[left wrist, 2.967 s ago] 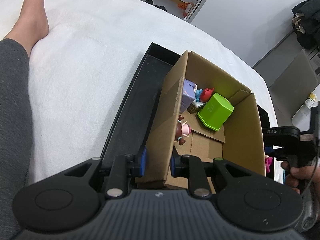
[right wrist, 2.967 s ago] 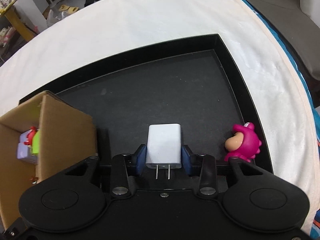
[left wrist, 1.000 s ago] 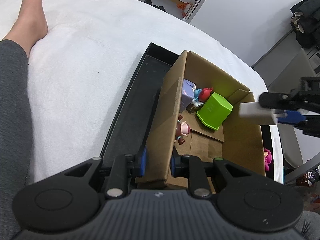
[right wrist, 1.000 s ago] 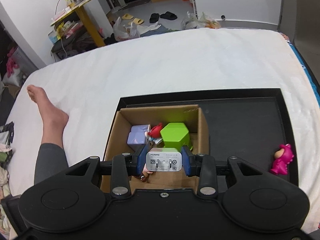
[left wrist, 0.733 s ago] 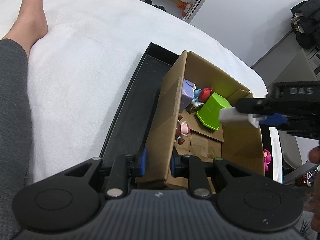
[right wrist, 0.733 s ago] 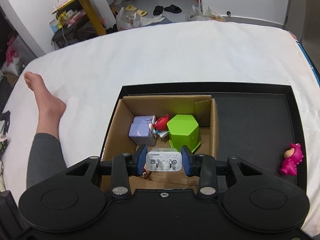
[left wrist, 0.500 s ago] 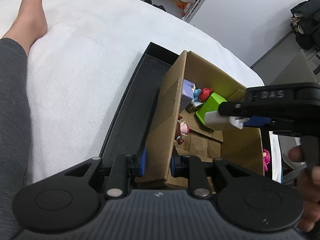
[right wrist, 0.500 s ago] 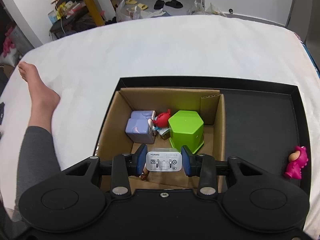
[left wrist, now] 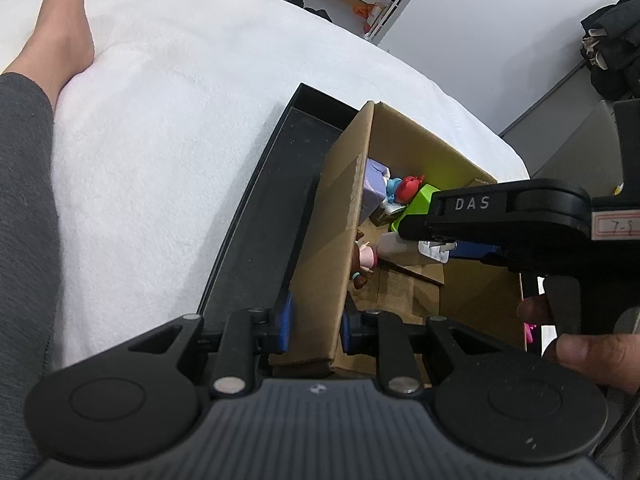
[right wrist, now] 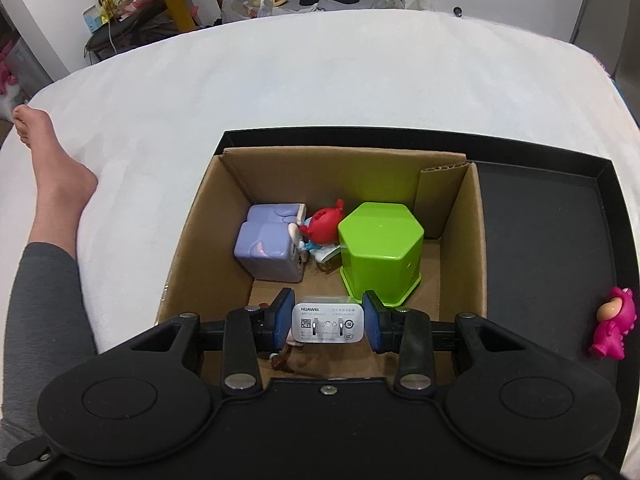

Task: Organize rigid objects
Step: 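Open the right tool to release the charger plug into the box, then move the open right tool to the magenta pink figure on the tray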

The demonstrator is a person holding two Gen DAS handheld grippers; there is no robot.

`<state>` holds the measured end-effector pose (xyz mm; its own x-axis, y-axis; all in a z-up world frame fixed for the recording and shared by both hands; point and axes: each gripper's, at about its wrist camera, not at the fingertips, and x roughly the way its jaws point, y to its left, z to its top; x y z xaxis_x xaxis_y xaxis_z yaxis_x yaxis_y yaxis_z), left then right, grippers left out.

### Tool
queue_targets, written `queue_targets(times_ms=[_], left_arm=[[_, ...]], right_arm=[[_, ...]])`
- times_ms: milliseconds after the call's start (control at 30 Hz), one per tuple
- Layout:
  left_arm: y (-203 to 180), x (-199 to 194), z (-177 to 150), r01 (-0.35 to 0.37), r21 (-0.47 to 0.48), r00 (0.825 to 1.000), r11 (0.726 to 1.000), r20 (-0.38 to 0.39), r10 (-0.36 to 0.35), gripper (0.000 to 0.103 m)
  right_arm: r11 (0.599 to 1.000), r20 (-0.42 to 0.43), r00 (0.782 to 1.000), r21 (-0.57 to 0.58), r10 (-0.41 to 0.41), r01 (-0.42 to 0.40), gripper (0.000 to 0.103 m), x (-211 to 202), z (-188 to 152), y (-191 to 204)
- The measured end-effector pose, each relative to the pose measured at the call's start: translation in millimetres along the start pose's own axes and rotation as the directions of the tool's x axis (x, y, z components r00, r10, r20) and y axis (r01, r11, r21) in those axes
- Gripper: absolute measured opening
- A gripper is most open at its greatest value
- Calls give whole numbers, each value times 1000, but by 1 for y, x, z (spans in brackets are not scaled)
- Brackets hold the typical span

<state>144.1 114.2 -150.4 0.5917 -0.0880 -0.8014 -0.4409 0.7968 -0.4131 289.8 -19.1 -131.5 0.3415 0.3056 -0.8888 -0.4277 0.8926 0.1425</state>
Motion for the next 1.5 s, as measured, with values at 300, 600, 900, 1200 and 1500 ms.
queue_targets(times_ms=[300,600,900,1200,1500], left_arm=[[0,0,-1,0,2,1000,1000,0,0,21],[1,0,0,-1,2,1000,1000,-2,1,21],[-1,0,-2,-7,6,1000,1000,3,7,21],[-3,2,-2,-20,12,1000,1000,8,20,21],[-4,3,-2,-34,21,999,999,11,34,21]], right_arm=[[1000,-70,998,-4,10,-10,37,11,-8,0],[999,-78,996,22,33,-32,38,-1,-7,-2],[994,-6,995,52,97,-97,45,-43,-1,-14],[995,54,995,60,82,-85,62,-79,-5,-42],[991,82,996,125,36,-46,76,-92,-14,-81]])
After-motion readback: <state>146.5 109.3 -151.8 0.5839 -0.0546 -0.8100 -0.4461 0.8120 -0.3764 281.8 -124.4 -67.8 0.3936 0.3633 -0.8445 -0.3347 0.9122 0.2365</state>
